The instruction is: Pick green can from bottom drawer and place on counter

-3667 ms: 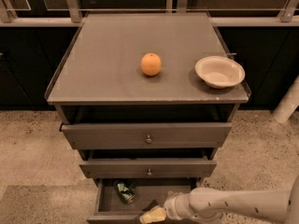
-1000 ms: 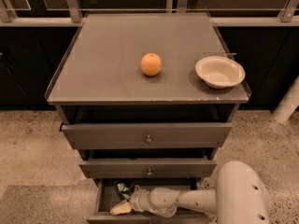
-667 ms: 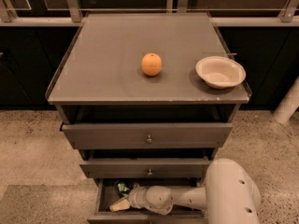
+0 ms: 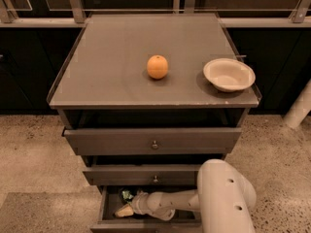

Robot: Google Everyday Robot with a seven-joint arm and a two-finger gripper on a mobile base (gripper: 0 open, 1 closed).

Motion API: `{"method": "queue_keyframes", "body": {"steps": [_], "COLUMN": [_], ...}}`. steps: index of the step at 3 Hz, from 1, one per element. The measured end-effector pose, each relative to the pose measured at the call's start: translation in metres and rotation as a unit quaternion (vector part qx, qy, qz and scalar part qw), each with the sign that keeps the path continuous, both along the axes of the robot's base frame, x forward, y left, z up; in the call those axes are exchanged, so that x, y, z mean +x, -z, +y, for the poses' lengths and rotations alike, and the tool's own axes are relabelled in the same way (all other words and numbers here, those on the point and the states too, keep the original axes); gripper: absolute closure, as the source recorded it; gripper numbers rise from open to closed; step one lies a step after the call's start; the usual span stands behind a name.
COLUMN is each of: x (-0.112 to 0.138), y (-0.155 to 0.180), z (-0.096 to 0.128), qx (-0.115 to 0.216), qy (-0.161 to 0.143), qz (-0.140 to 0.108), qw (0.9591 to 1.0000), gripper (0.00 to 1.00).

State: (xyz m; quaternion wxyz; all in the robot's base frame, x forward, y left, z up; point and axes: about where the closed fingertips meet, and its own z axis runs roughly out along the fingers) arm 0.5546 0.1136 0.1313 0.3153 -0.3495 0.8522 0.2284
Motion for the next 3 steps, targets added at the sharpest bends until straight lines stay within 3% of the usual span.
{"method": "queue_keyframes", "body": {"steps": [3], "x": [-0.0003], "y": [-0.0003], "z": [-0.0002], "qx": [0.001], "qy": [0.001], "qz": [0.000], "qw": [1.0000], "gripper": [0.78]}}
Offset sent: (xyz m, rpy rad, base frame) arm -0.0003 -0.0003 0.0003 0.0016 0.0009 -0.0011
